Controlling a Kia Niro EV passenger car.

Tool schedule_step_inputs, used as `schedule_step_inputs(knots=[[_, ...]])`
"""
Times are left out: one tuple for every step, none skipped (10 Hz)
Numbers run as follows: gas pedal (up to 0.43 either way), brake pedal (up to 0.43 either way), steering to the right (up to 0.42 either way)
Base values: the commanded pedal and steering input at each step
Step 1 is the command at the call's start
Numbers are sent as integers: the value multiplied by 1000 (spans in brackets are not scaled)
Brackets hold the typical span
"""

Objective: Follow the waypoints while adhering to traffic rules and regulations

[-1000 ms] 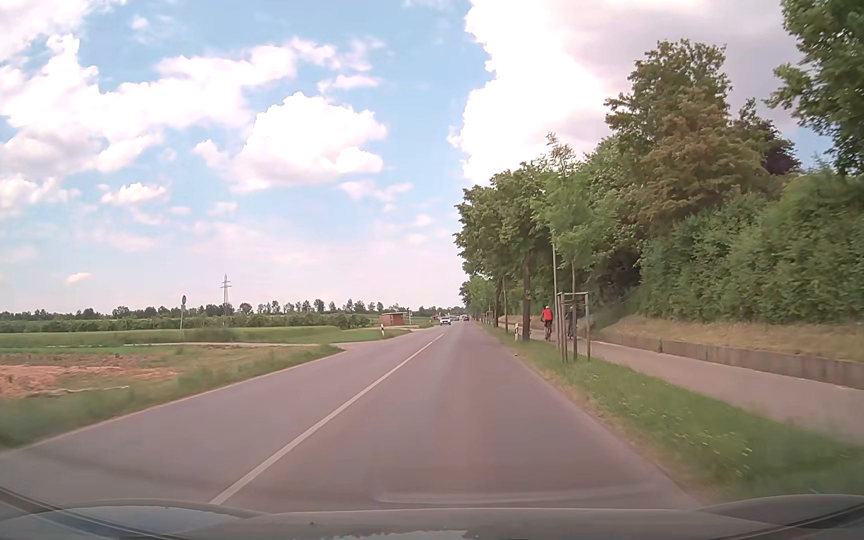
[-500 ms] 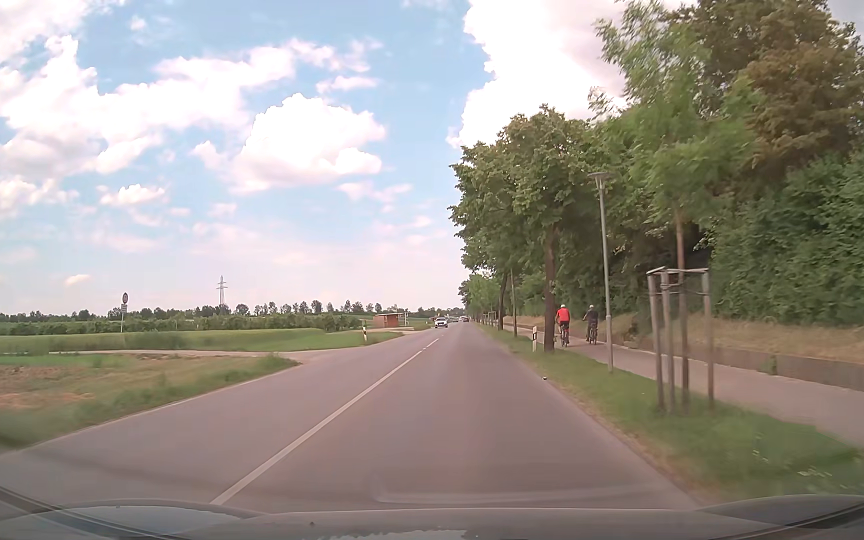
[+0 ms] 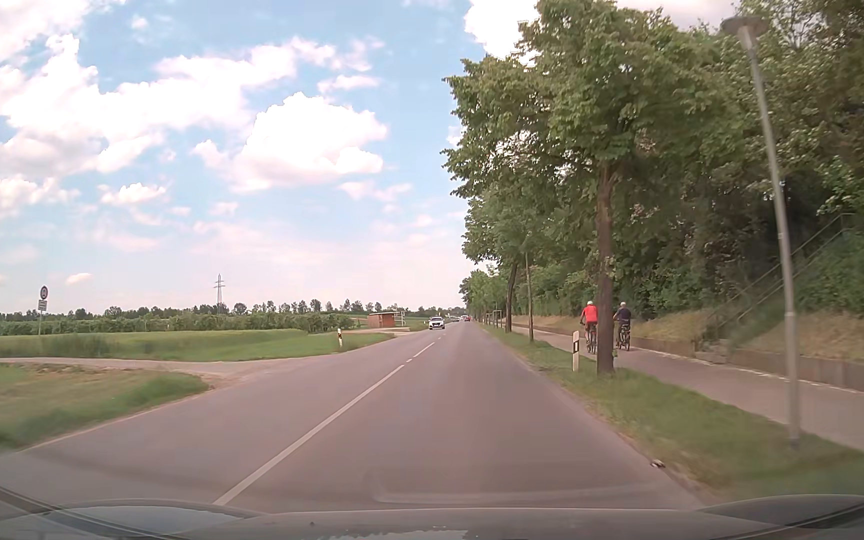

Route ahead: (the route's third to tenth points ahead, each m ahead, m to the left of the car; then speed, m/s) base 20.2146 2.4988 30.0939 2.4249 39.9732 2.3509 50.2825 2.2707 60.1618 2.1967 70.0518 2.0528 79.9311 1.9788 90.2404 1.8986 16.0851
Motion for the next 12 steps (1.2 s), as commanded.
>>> schedule_step_inputs(knots=[[118, 18, -1], [118, 18, -1], [118, 18, -1], [118, 18, 0], [118, 18, -1], [118, 18, 0], [118, 18, -1], [118, 18, -1], [118, 18, -1], [118, 18, -1], [118, 18, -1], [118, 18, -1]])
